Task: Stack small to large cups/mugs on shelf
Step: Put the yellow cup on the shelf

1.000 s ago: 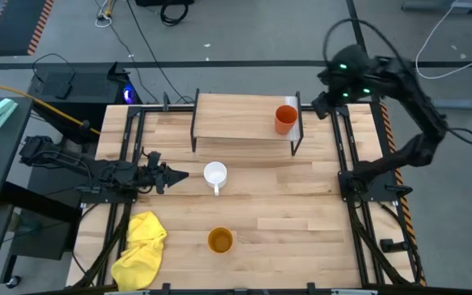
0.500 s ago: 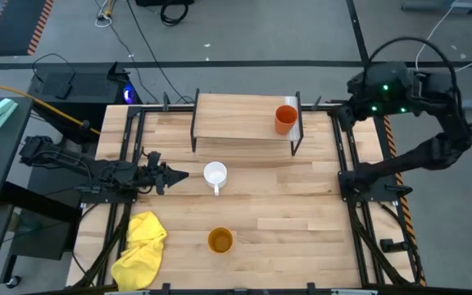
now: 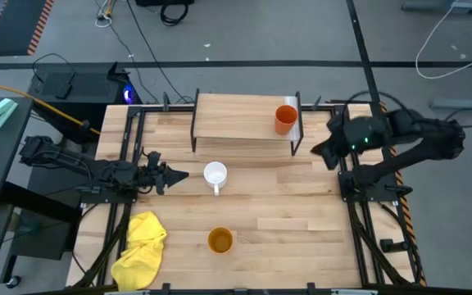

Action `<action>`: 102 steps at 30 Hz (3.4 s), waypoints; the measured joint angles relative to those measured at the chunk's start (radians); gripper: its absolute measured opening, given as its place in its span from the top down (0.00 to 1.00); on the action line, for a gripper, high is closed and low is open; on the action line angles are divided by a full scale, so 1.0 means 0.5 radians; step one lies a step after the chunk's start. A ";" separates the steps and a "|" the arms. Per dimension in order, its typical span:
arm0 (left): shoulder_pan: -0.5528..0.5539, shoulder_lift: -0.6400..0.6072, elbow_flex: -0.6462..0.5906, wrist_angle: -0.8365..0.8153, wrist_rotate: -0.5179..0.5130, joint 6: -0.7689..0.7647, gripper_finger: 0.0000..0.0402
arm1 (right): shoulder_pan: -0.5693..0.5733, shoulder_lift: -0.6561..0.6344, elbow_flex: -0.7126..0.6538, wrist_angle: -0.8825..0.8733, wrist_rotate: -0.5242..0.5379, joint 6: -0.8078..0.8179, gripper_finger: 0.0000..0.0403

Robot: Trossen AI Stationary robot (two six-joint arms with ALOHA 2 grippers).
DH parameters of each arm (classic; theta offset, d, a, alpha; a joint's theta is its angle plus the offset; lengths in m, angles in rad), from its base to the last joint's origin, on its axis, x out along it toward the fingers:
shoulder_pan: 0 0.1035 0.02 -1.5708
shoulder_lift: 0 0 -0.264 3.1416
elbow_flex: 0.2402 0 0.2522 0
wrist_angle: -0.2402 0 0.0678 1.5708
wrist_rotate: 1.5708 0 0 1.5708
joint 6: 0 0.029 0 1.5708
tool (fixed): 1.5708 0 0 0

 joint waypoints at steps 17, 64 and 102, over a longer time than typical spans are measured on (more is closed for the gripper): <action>-0.003 0.000 0.000 0.000 0.001 -0.067 0.96 | 0.653 -0.298 -1.158 1.083 0.270 0.658 0.78; -0.749 1.306 1.664 -1.833 0.019 -1.131 0.99 | 0.801 -0.055 -1.319 1.186 0.286 0.784 0.78; -0.263 2.403 2.686 -2.385 1.021 -0.417 0.88 | 0.801 -0.055 -1.318 0.935 0.307 0.907 0.78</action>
